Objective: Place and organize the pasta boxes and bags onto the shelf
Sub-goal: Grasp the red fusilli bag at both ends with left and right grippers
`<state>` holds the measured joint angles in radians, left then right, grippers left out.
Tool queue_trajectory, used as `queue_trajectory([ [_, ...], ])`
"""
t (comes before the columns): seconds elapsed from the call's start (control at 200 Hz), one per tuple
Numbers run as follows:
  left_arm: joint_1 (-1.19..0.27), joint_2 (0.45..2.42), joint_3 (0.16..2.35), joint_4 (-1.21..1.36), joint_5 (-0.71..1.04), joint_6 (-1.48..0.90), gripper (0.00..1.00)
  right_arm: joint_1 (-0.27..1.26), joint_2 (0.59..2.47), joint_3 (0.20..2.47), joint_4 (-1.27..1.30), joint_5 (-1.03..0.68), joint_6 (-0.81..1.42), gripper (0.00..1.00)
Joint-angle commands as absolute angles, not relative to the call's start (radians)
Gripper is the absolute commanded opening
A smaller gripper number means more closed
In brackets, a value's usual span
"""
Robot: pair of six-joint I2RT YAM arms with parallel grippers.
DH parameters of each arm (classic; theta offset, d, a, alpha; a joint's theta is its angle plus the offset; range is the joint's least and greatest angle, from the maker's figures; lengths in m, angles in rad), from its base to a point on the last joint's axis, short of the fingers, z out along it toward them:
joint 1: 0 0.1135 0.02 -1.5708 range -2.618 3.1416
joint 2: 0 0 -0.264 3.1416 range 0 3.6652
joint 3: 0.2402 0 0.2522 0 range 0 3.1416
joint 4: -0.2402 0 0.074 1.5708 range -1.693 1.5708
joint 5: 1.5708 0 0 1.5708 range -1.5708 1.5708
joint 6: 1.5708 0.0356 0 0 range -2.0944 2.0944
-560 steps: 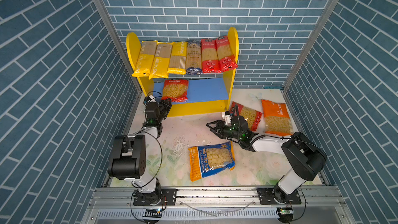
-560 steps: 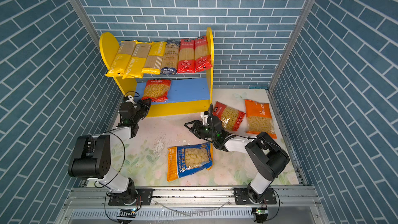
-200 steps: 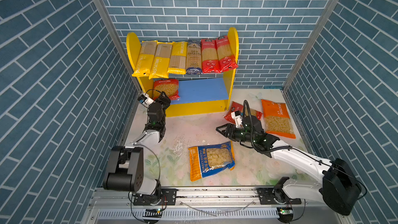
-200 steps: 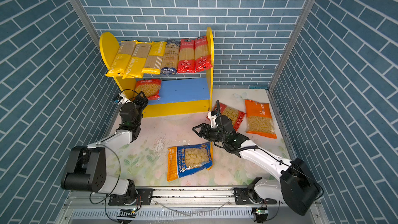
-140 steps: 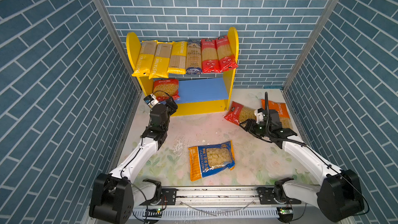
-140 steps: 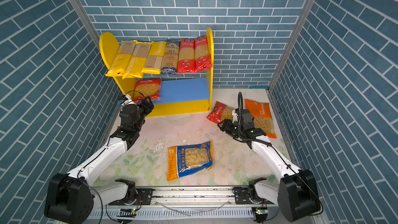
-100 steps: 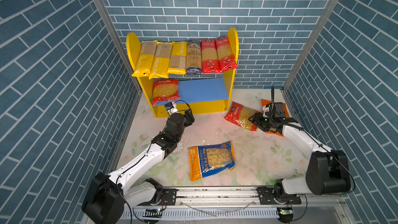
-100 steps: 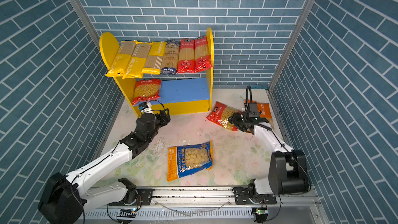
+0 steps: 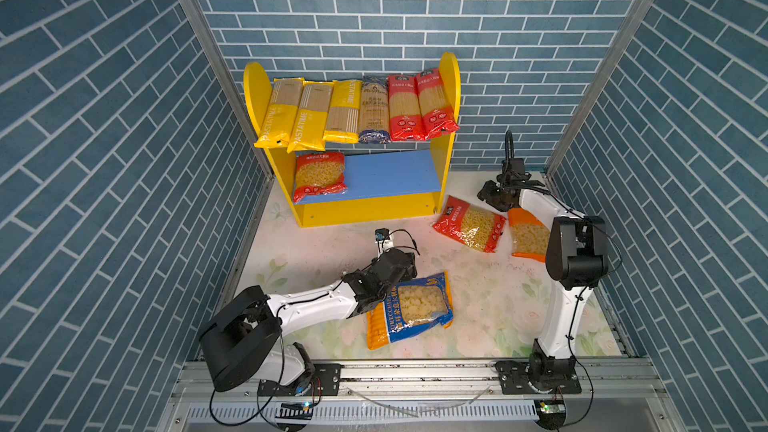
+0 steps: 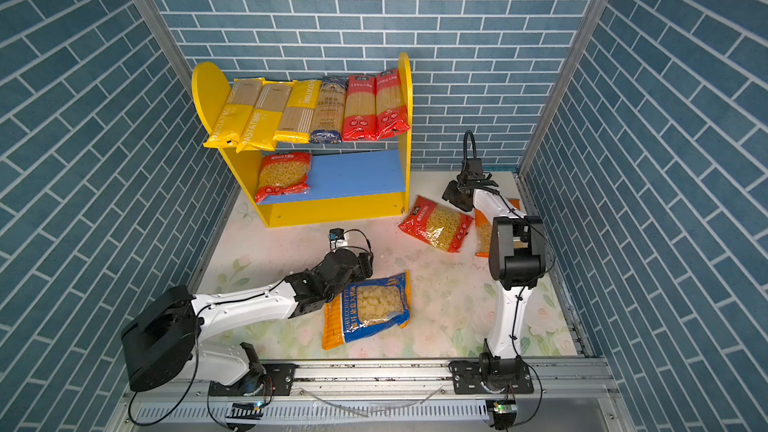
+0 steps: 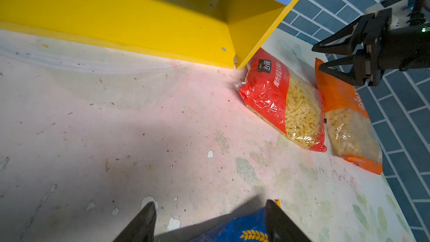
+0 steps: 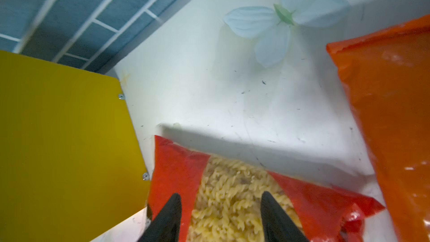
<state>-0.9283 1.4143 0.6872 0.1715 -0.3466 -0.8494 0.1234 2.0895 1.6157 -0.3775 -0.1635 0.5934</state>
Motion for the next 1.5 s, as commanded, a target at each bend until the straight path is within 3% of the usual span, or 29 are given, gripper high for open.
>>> queue_trajectory([
  [0.0, -0.934, 1.415, 0.695, 0.192, -0.331, -0.865, 0.75, 0.123, 2.134, 1.638, -0.448, -0.177, 0.569, 0.55],
  [0.315, -0.913, 1.492, 0.748, 0.245, -0.269, -0.825, 0.76, 0.169, 1.899, 1.235, -0.263, -0.219, 0.714, 0.53],
  [0.555, -0.827, 1.533, 0.746, 0.287, -0.184, -0.852, 0.76, 0.337, 1.697, 0.931, -0.109, -0.212, 0.862, 0.53],
  [0.705, -0.725, 1.594, 0.778, 0.371, 0.048, -0.8, 0.8, 0.365, 1.624, 0.899, -0.134, -0.311, 0.817, 0.54],
  [0.855, -0.638, 1.669, 0.852, 0.328, 0.235, -0.752, 0.82, 0.244, 1.505, 0.883, -0.23, -0.415, 0.691, 0.61],
  [1.14, -0.593, 1.856, 0.992, 0.251, 0.372, -0.755, 0.8, 0.164, 1.608, 0.805, -0.166, -0.555, 0.621, 0.67],
  [1.496, -0.647, 2.013, 1.076, 0.285, 0.402, -0.811, 0.73, 0.219, 1.781, 0.838, -0.039, -0.584, 0.672, 0.6],
])
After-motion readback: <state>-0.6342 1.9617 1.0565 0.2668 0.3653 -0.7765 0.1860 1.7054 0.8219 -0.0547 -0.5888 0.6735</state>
